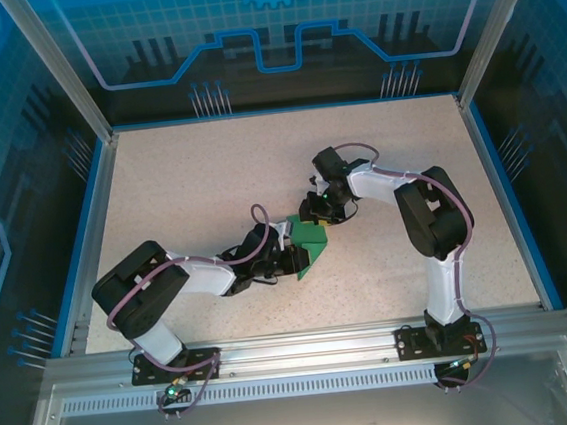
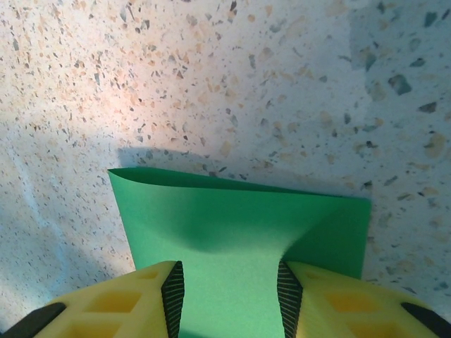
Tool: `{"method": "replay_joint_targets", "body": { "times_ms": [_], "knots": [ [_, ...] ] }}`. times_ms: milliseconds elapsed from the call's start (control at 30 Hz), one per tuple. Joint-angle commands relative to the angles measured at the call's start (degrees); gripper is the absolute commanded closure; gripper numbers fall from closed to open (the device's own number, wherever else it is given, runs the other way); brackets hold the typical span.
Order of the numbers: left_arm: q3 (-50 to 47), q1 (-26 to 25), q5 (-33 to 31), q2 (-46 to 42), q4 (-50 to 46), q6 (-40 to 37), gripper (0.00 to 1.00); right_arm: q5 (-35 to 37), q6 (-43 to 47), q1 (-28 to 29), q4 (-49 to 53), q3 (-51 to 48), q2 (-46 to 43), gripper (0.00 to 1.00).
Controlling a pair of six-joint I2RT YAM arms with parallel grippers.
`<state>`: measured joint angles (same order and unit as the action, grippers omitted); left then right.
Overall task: Fold a paper plane with a square sheet of paper (pick it up from the middle)
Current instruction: Third fold the triangle at the center of the table.
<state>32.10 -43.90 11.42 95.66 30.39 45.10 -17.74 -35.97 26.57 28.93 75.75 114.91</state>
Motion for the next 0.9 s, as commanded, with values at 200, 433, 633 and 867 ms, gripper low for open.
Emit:
{"method": "replay_joint_targets", "body": {
  "times_ms": [200, 433, 633, 867],
  "knots": [
    [-2.1, -0.9, -4.65, -1.88, 0.23, 1.98, 0.8, -1.88, -0.6, -1.08, -0.19, -0.82, 1.45, 0.58],
    [-2.04, -3.26, -10.9, -2.4, -2.95, 3.29, 0.84, -2.42, -0.68, -1.16, -0.59, -1.08, 0.78, 0.58],
    [-0.83, -4.23, -12.96, -2.19, -6.6, 2.58, 0.85, -5.08, -0.71, -1.13, -3.03, -1.98, -3.56, 0.58],
    [1.45, -4.35, -12.33, -2.91, -9.88, -0.18, 0.86, -4.05, 0.6, -1.08, -3.67, -5.34, -8.7, 0.58]
  ]
}}
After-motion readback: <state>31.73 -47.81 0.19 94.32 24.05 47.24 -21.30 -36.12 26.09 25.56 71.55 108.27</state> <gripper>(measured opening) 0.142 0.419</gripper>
